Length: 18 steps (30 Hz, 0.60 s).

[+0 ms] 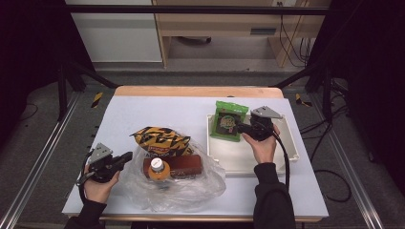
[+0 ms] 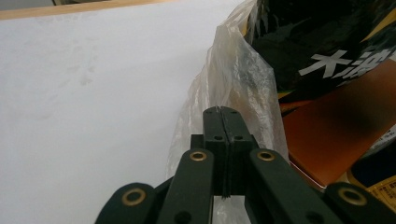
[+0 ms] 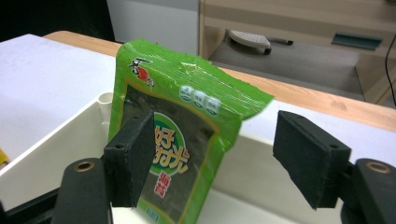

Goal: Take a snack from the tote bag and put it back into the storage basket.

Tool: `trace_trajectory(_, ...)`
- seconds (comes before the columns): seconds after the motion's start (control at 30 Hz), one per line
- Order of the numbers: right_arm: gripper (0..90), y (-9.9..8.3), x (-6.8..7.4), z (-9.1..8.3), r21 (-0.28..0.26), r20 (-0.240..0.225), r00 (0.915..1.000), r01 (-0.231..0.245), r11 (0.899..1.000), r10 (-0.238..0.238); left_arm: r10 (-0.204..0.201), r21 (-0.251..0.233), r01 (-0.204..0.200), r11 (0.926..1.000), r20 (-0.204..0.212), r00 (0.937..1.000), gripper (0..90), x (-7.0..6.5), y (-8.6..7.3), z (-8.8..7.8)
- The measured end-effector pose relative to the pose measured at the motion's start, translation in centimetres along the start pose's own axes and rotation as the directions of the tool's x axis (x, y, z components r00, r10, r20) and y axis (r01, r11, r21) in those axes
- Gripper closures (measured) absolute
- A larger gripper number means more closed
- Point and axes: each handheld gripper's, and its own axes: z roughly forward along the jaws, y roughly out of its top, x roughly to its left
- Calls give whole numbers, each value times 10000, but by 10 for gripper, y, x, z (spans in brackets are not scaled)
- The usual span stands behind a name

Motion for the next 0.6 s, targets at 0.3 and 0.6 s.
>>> trace_trajectory(0.3,548,-19,4,-2,872,-116,9997,-208,9960,219,32,35,-32,10000,-13,10000,900,-1,0,0)
trace_trajectory(0.6,821,-33,2,24,1049,138,9989,-459,9934,447,34,48,-34,10000,6,10000,900,0,0,1)
